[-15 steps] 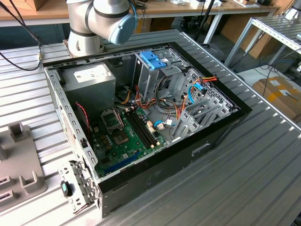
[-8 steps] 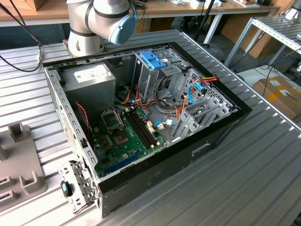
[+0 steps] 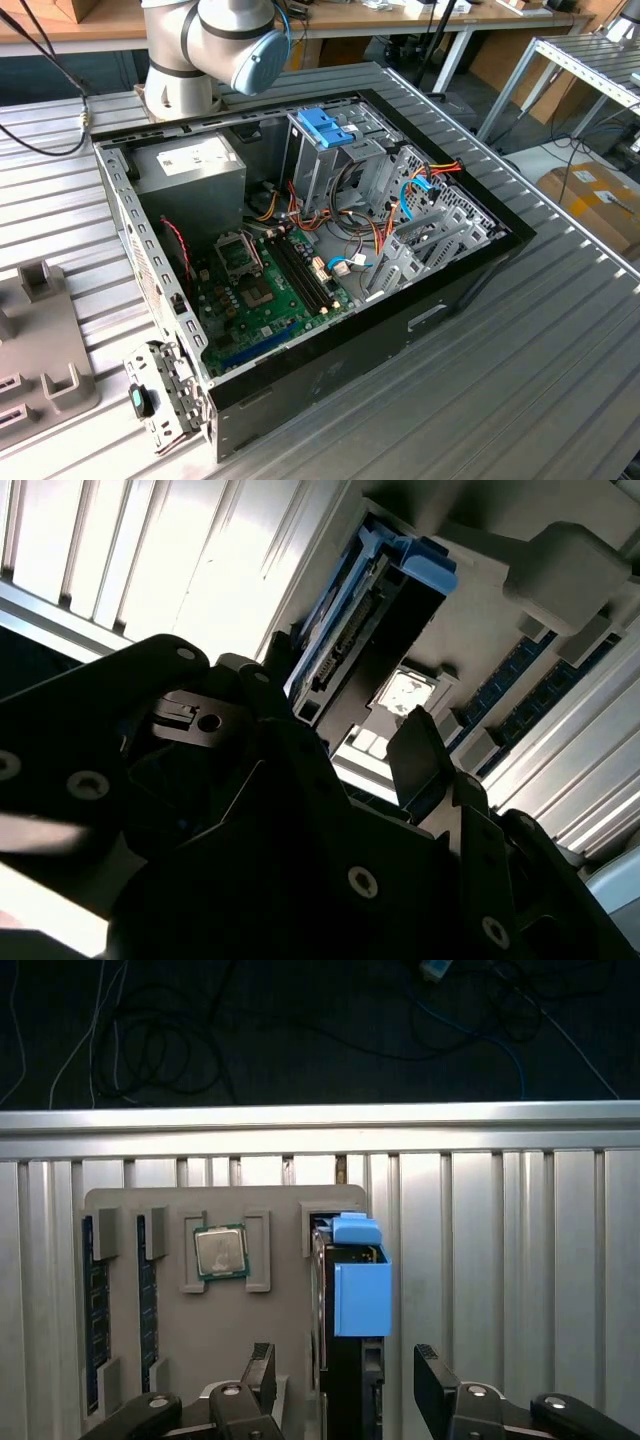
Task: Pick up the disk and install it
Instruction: 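Pick up the disk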
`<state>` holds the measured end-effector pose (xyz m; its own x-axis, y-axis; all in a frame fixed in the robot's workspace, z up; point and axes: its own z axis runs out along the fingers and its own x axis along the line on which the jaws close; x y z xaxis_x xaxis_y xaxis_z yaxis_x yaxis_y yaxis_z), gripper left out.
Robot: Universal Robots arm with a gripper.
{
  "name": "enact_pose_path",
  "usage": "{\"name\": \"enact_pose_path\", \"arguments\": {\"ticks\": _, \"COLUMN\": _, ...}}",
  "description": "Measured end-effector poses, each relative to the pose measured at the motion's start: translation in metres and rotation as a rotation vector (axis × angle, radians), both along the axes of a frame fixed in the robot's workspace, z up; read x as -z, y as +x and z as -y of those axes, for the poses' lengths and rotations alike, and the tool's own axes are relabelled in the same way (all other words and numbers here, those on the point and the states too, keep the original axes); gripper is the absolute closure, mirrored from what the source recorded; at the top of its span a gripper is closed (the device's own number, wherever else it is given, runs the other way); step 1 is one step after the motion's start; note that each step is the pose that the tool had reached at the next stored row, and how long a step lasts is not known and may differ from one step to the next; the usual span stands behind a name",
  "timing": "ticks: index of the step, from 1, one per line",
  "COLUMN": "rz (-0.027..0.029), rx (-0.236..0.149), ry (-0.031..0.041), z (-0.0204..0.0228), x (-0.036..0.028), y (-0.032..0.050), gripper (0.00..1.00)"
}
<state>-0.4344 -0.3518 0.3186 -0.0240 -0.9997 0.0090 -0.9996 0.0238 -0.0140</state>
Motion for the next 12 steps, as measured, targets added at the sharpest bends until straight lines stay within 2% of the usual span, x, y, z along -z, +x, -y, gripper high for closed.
{"name": "enact_pose_path", "arguments": {"ticks": 8, "rz": 0.0, "rx": 0.0, "ry": 0.0, "z": 0.0, "x": 0.0098, "y": 0.0, "gripper": 0.34}}
{"name": "enact_pose_path", "arguments": {"ticks": 12, "rz": -0.0003, "rx": 0.0, "ry": -0.0001, "z": 0.0, "x": 0.011, "y": 0.0, "gripper": 0.34}}
